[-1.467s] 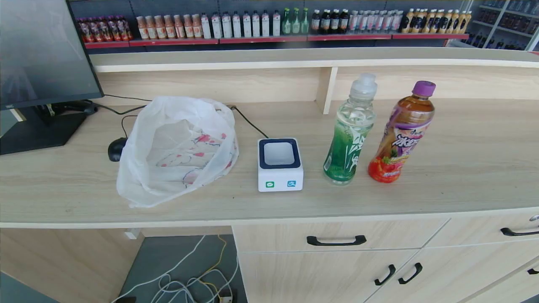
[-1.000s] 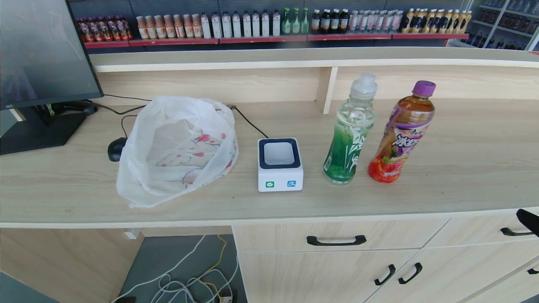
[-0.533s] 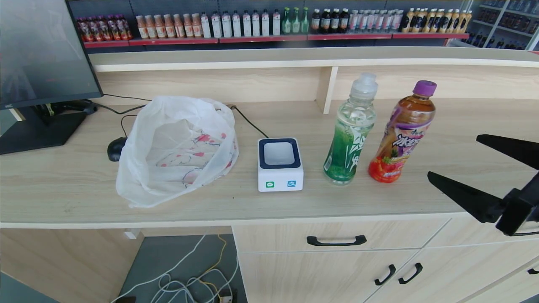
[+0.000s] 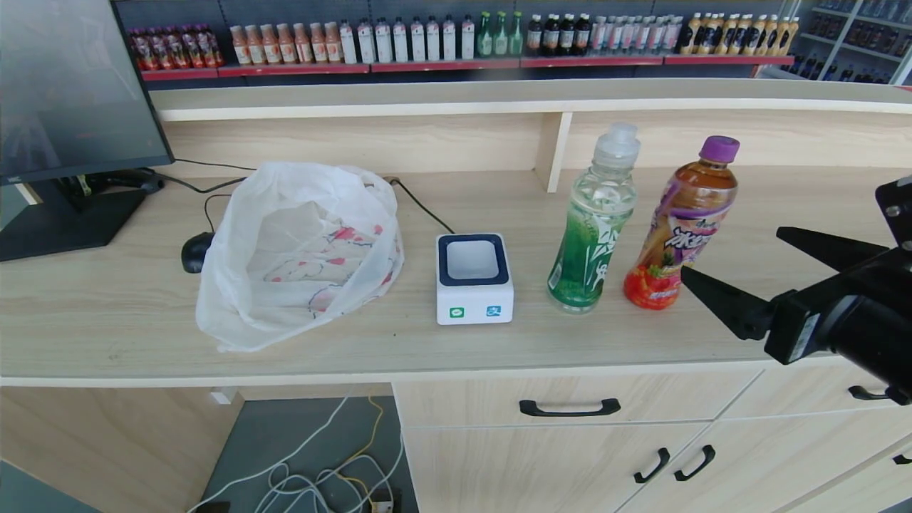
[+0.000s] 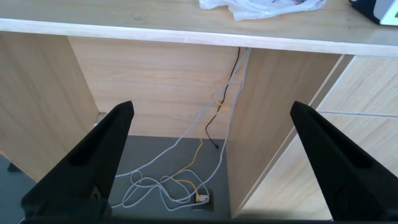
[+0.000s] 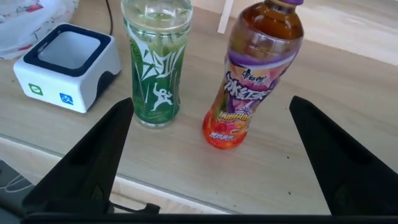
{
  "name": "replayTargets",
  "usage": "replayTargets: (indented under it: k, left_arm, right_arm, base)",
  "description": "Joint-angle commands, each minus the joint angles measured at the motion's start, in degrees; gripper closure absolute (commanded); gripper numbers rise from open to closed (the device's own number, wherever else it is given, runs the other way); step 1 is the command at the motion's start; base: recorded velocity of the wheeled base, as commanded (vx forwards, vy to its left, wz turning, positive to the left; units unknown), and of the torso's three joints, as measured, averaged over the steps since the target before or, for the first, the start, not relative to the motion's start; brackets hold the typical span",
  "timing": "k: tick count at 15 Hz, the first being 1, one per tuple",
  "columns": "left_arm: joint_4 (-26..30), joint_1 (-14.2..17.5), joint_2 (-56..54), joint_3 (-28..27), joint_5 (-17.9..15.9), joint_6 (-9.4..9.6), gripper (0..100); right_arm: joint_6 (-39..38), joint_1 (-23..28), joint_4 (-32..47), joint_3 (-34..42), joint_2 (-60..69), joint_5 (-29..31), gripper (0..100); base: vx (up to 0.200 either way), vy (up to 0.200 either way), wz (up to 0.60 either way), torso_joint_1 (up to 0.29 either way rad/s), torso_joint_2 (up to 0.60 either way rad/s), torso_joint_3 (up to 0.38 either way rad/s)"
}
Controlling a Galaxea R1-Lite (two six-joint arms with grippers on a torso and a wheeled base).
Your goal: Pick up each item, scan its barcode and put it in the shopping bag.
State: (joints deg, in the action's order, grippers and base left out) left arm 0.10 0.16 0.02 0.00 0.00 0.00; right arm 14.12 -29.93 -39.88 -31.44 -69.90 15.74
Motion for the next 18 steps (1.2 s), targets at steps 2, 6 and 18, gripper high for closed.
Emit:
replayTargets:
  k: [2,6,18]
  left_arm:
    - [-0.01,0.02,-0.02,0.0,0.0,0.0,0]
    - [-0.01,0.02,-0.02,0.0,0.0,0.0,0]
    - [-0.01,0.02,-0.02,0.0,0.0,0.0,0]
  right_arm:
    - [-0.58,-1.1,-2.05,0.77,-0.94,0.96,0]
    - [-0.67,-5.23,-10.57,1.73,-6.04,3.25,0]
    - [-3.57,-9.27,-34.39,2.79,-21.86,9.49,0]
  base:
    - [0.0,0.0,0.0,0.0,0.0,0.0]
    - [0.0,0.0,0.0,0.0,0.0,0.0]
    - [0.0,0.0,0.0,0.0,0.0,0.0]
